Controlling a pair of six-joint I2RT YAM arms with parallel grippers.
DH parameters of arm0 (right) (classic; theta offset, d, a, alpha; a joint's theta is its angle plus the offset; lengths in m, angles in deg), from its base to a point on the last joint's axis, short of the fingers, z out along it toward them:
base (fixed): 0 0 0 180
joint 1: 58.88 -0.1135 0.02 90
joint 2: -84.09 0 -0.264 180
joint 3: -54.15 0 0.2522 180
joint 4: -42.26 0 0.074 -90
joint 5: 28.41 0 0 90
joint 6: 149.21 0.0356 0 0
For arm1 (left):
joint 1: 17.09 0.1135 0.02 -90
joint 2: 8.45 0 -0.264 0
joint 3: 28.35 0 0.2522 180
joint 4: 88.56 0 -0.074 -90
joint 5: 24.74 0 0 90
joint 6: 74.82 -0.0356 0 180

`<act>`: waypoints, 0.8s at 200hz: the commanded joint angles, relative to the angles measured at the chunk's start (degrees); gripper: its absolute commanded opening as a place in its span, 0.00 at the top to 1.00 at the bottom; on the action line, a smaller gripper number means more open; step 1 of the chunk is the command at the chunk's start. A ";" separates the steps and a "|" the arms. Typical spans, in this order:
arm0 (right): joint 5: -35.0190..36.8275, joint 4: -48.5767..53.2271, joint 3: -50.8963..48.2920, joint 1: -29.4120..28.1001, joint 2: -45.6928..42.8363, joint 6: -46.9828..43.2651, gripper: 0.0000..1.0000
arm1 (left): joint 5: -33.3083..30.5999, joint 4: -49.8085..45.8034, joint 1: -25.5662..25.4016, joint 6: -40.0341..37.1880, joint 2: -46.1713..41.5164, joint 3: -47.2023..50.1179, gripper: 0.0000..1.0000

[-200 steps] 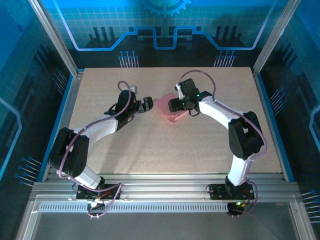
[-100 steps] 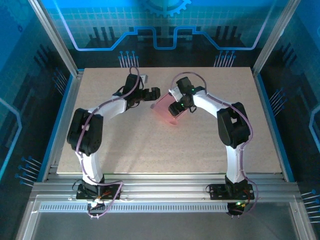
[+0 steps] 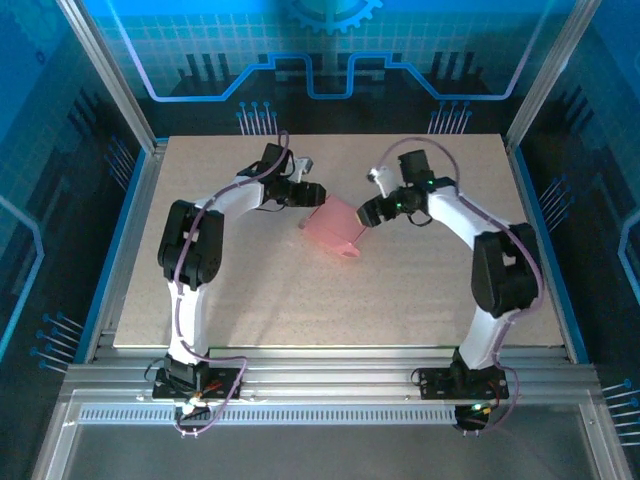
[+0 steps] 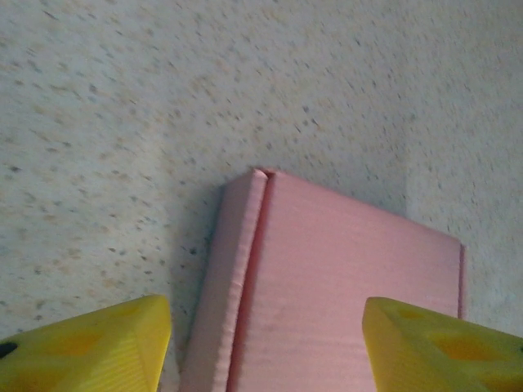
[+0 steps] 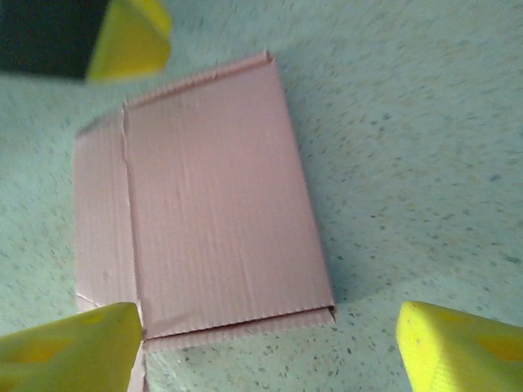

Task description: Fold the paper box

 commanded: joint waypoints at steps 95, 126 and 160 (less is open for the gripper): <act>-10.11 -35.46 -29.50 0.38 -7.68 55.90 0.22 | 9.63 -5.06 3.32 -1.87 8.97 -5.77 0.59; -11.19 -38.56 -28.76 0.42 -4.65 58.10 0.22 | 10.62 -4.95 3.70 -1.84 9.56 -5.63 0.64; -13.37 -43.55 -28.04 0.48 0.01 61.64 0.22 | 12.11 -4.78 4.55 -0.76 10.63 -5.85 0.70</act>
